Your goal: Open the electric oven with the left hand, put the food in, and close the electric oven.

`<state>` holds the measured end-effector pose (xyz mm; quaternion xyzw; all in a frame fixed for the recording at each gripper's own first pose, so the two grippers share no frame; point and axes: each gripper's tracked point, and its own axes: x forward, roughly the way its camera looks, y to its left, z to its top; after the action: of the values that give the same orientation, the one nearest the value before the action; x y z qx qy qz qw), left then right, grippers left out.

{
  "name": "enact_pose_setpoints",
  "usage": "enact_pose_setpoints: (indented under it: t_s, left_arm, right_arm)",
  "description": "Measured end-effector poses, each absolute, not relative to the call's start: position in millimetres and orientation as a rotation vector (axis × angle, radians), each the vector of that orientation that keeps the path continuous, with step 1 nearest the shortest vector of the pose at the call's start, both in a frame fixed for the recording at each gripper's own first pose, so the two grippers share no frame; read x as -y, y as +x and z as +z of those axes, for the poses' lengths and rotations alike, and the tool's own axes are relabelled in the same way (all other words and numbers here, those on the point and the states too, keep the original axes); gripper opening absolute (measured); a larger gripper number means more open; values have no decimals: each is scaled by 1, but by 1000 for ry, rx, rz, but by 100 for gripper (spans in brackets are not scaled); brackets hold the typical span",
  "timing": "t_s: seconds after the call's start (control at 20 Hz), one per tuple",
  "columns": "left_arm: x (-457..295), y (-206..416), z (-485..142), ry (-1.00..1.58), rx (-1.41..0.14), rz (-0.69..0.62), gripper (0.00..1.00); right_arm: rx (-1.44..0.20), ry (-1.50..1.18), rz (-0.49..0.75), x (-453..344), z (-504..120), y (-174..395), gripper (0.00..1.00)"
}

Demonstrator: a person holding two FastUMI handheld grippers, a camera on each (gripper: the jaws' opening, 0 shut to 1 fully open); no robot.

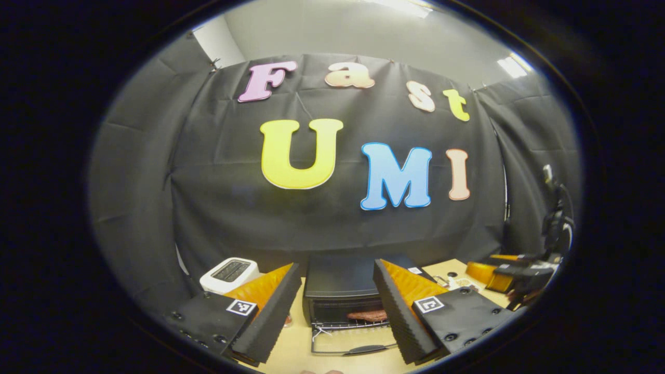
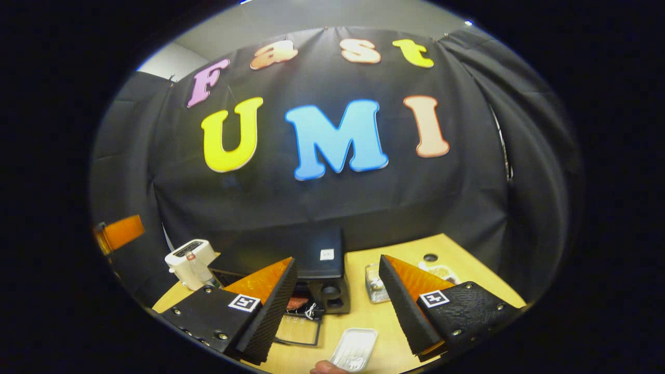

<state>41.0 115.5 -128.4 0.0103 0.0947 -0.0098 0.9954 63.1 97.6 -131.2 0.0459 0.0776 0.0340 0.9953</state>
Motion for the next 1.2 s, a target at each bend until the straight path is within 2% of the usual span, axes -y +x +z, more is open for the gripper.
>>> enact_pose_setpoints:
  t_s: [0.2, 0.25, 0.4, 0.45, 0.5, 0.55, 0.6, 0.65, 0.7, 0.8, 0.85, 0.9, 1.0, 1.05, 1.1, 1.2]
  left_arm:
    - [-90, 40, -145, 12, -226, -68, 98]
    - [-80, 39, -155, 2, -250, -90, 94]
    - [-64, 40, -183, -29, -327, -103, 99]
    - [-62, 38, -199, -28, -370, -98, 98]
    - [-56, 36, -220, -25, -431, -113, 92]
    - [-48, 32, -240, -25, -489, -133, 99]
    - [-41, 29, -257, -28, -541, -147, 95]
    - [-35, 25, -277, -35, -597, -157, 99]
    - [-32, 19, -299, -39, -662, -158, 95]
    - [-35, 3, -340, -33, -800, -142, 99]
    - [-32, -5, -361, -27, -867, -137, 95]
    - [-30, -14, -379, -21, -936, -134, 95]
    - [-27, -27, -409, -23, -1036, -129, 95]
    - [-30, -34, -419, -19, -1078, -127, 92]
    - [-30, -38, -430, -16, -1116, -121, 95]
    - [-30, -45, -452, -33, -1194, -102, 95]
  right_arm:
    - [-64, 88, 50, -78, -85, 40, 96]
    - [-66, 99, 41, -75, -82, 37, 96]
    - [-72, 112, 21, -63, -86, 32, 96]
    - [-65, 105, 12, -59, -84, 30, 96]
    - [-58, 96, 3, -55, -83, 28, 96]
    - [-55, 87, -4, -52, -81, 24, 96]
    - [-51, 76, -14, -46, -79, 20, 96]
    - [-47, 73, -19, -42, -76, 18, 96]
    - [-47, 71, -20, -40, -74, 17, 96]
    - [-45, 71, -31, -34, -72, 15, 95]
    - [-44, 68, -32, -31, -71, 14, 95]
    - [-37, 63, -36, -28, -70, 13, 95]
    - [-28, 49, -44, -21, -68, 13, 95]
    - [-30, 44, -52, -18, -69, 12, 96]
    - [-35, 40, -62, -12, -71, 11, 96]
    - [-41, 45, -68, -6, -75, 11, 96]
